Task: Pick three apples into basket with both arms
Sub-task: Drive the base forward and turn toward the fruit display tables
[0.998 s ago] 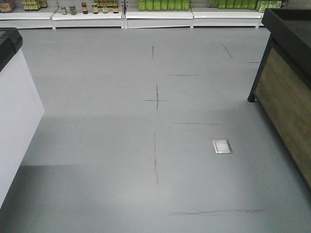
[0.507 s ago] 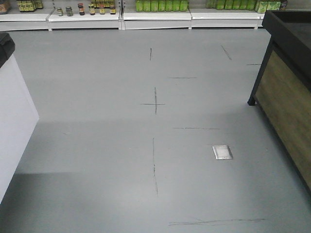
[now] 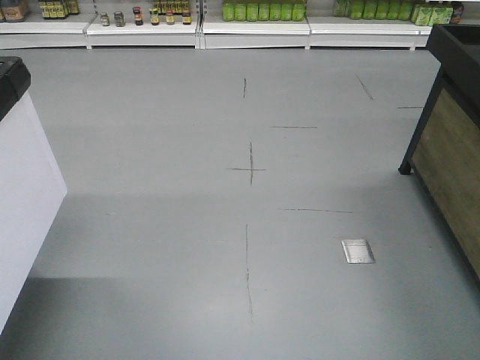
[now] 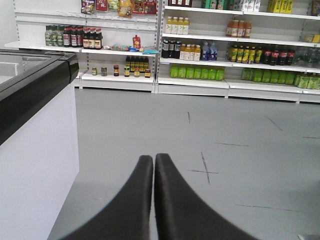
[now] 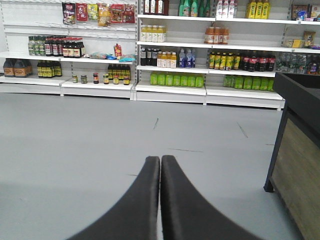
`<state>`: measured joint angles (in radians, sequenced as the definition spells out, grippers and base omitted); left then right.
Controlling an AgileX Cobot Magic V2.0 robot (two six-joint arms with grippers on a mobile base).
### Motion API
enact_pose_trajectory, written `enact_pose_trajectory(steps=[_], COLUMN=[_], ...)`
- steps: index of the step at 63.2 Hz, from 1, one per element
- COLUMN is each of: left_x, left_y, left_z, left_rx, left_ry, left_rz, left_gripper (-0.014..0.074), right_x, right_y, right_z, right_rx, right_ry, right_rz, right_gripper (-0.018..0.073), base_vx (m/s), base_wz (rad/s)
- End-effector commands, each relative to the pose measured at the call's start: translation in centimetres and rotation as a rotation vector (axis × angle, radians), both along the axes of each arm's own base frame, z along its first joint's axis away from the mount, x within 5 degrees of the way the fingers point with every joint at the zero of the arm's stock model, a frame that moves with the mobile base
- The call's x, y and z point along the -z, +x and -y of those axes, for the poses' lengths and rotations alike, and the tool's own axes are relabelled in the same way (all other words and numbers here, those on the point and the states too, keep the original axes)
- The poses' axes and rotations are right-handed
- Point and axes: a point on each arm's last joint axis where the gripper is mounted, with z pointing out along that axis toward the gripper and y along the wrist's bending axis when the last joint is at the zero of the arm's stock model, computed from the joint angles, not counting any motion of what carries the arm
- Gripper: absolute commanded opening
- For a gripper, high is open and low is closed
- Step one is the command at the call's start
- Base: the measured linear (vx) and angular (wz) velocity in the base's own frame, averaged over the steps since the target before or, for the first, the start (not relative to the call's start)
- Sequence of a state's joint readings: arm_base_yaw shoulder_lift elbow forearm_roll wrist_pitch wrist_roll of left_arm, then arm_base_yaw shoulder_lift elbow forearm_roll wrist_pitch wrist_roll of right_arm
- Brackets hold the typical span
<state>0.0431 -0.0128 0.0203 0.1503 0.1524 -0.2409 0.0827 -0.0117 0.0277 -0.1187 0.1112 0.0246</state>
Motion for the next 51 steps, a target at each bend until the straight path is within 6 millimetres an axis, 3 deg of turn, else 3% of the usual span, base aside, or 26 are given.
enact_pose_trajectory(steps=[1, 51], left_x=[-1.39, -1.39], left_y=[-0.16, -0.16], left_z=[0.15, 0.15], left_rx=[0.018, 0.018], left_ry=[-0.011, -0.011], left_rz=[0.11, 0.11], left_gripper=[-0.0006, -0.0006], right_x=[-0.25, -0.25], right_y=[-0.03, -0.03], right_z=[-0.05, -0.05], right_rx=[-0.004, -0.004], right_ry=[-0.011, -0.011], right_rz=[0.07, 0.07], right_gripper=[-0.0008, -0.0008], base_vx=[0.15, 0.17], base_wz=[0.02, -0.01])
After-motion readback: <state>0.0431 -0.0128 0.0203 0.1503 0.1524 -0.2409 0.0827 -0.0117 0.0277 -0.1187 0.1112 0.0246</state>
